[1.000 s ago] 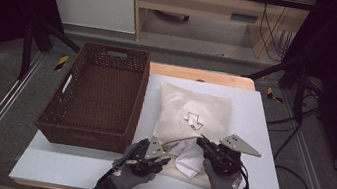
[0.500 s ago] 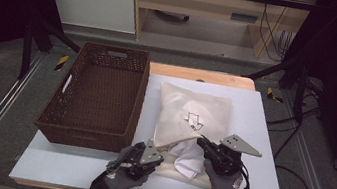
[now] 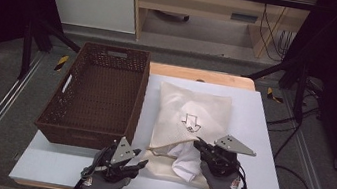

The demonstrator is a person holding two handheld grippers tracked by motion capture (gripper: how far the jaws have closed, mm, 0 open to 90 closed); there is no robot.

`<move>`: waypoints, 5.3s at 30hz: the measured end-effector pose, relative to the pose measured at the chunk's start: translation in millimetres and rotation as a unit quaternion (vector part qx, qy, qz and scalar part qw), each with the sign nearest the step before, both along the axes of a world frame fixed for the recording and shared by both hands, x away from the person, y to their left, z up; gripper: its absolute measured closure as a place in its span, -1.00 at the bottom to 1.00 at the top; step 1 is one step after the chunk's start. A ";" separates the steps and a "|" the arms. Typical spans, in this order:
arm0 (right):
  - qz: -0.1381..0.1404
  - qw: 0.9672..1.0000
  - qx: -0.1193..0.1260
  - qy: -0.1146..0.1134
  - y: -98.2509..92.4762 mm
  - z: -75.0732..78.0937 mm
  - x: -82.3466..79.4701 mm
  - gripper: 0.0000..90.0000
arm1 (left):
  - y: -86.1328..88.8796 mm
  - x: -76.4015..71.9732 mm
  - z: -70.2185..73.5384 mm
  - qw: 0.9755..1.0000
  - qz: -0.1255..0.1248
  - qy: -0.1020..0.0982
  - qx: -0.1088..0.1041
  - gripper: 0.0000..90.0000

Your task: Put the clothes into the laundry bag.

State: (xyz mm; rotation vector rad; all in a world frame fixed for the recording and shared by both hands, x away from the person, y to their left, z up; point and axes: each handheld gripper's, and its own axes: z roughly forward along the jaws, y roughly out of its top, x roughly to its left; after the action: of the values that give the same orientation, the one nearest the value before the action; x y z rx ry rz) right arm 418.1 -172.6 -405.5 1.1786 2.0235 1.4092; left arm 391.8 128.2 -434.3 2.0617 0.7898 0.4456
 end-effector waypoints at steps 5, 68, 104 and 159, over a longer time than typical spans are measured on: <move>0.003 1.000 -0.003 0.001 1.3 -1.3 0.1 0.93 | -5.6 15.2 -11.4 0.999 0.016 0.030 0.003 0.14; -0.044 0.983 -0.157 0.087 29.2 -66.1 -3.7 1.00 | -9.1 10.6 -49.9 0.998 -0.011 0.054 0.034 0.84; -0.025 0.988 -0.132 0.076 19.9 -72.8 -4.7 0.17 | -7.5 9.2 -43.1 0.998 -0.015 0.056 0.009 0.81; -0.025 0.991 -0.116 0.067 20.1 -71.1 6.4 0.44 | -9.4 11.6 -39.4 0.996 -0.029 0.086 -0.011 0.64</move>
State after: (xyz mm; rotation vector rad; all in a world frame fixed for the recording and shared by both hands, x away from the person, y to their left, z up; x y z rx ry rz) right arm 424.4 -152.4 -476.6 1.2398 2.1629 1.0611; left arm 403.5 118.8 -473.8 2.1172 0.8290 0.2282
